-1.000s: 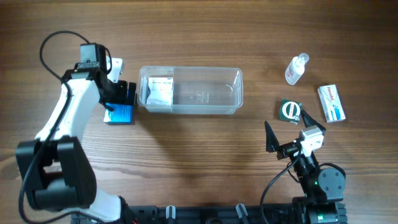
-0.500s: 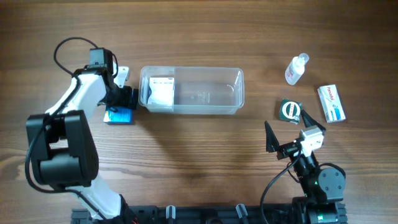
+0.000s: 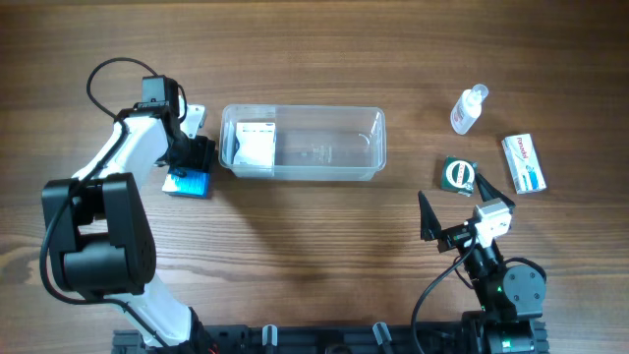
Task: Pack container
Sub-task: 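Move the left gripper to the blue VapoDrops box and grasp it, then lift the blue box and carry it over the container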
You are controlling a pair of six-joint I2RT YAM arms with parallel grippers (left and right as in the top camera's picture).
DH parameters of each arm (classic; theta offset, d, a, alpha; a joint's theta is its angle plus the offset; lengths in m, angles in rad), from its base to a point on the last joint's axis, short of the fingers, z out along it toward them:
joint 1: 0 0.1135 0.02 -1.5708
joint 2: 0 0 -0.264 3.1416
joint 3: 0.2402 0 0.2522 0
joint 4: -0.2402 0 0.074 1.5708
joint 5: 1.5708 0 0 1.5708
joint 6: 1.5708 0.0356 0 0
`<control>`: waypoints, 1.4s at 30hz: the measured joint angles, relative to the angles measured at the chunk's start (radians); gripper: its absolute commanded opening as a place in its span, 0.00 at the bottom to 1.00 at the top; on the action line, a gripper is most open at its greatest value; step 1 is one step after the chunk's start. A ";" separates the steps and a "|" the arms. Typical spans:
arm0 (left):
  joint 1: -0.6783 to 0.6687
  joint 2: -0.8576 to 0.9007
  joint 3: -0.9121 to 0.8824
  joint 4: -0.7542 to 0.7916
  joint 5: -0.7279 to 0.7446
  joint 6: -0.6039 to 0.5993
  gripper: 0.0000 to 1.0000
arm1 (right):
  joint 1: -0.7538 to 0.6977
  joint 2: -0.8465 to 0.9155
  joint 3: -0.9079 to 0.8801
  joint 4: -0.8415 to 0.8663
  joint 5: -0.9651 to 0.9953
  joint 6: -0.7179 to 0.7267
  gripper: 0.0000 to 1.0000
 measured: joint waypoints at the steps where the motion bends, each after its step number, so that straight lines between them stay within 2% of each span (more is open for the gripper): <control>1: 0.000 0.000 0.000 0.000 0.000 0.000 0.73 | 0.000 0.000 0.000 0.000 0.000 0.000 1.00; 11: 0.000 -0.013 0.000 -0.009 -0.008 -0.012 0.73 | 0.000 0.000 0.000 0.000 0.000 0.000 1.00; 20: 0.000 -0.186 0.007 -0.021 -0.078 -0.054 0.73 | 0.000 0.000 0.000 0.000 0.000 0.000 1.00; 26: 0.000 -0.283 0.058 -0.062 -0.085 -0.117 0.68 | 0.000 0.000 0.000 0.000 0.000 0.000 1.00; 31: 0.000 -0.358 0.142 -0.087 0.013 -0.193 0.67 | 0.000 0.000 0.000 0.000 0.000 0.000 1.00; 36: -0.005 -0.385 0.184 -0.076 0.183 -0.302 0.68 | 0.000 0.000 0.000 0.000 0.000 0.000 1.00; 42: -0.100 -0.385 0.184 -0.042 0.258 -0.404 0.68 | 0.000 0.000 0.000 0.000 0.000 0.000 1.00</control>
